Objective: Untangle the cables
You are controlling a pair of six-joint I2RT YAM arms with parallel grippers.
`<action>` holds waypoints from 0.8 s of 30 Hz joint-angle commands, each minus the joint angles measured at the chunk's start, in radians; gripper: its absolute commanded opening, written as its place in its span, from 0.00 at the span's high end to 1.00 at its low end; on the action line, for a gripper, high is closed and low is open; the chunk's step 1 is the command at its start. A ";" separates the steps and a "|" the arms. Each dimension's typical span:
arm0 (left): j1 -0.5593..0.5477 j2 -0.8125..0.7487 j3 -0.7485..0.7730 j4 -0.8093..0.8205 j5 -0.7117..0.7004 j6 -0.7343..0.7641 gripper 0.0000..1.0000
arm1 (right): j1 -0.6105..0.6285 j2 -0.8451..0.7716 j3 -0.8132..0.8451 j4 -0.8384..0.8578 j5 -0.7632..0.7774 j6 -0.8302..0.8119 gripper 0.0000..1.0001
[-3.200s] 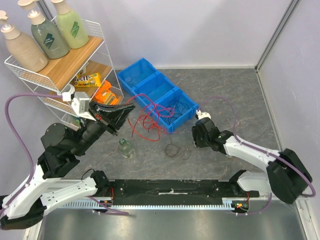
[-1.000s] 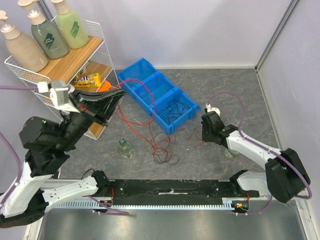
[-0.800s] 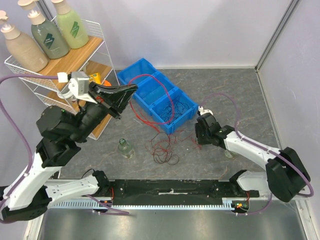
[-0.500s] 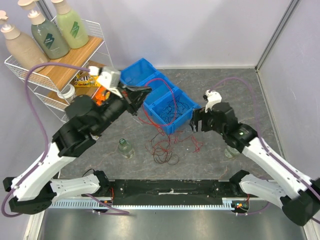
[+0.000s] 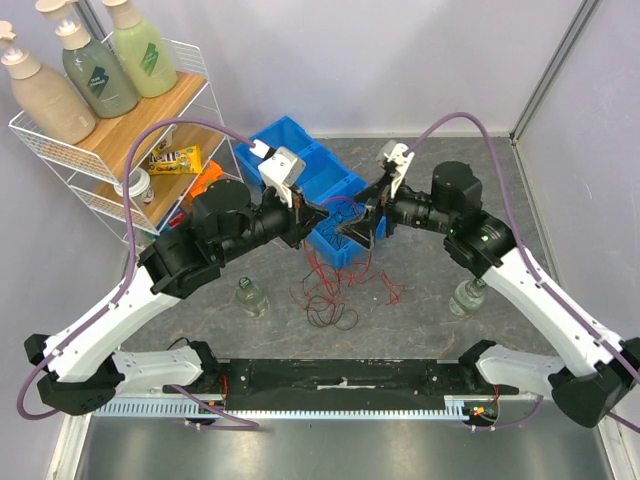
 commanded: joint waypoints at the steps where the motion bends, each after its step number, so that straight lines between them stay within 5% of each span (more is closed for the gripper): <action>1: 0.002 -0.010 0.034 -0.004 0.038 -0.046 0.98 | 0.035 0.039 0.024 0.105 -0.220 0.034 0.02; 9: 0.007 0.051 0.078 -0.027 -0.158 -0.150 0.98 | 0.211 0.039 -0.033 0.155 0.030 0.118 0.07; 15: 0.017 0.075 0.117 -0.053 -0.253 -0.239 0.98 | 0.369 0.054 -0.033 0.100 0.428 0.091 0.12; 20: 0.028 0.085 0.133 -0.085 -0.308 -0.334 0.98 | 0.463 0.103 -0.008 0.062 0.718 0.095 0.23; 24: 0.040 0.099 0.152 -0.129 -0.341 -0.385 0.98 | 0.495 0.126 0.001 0.043 0.874 0.106 0.44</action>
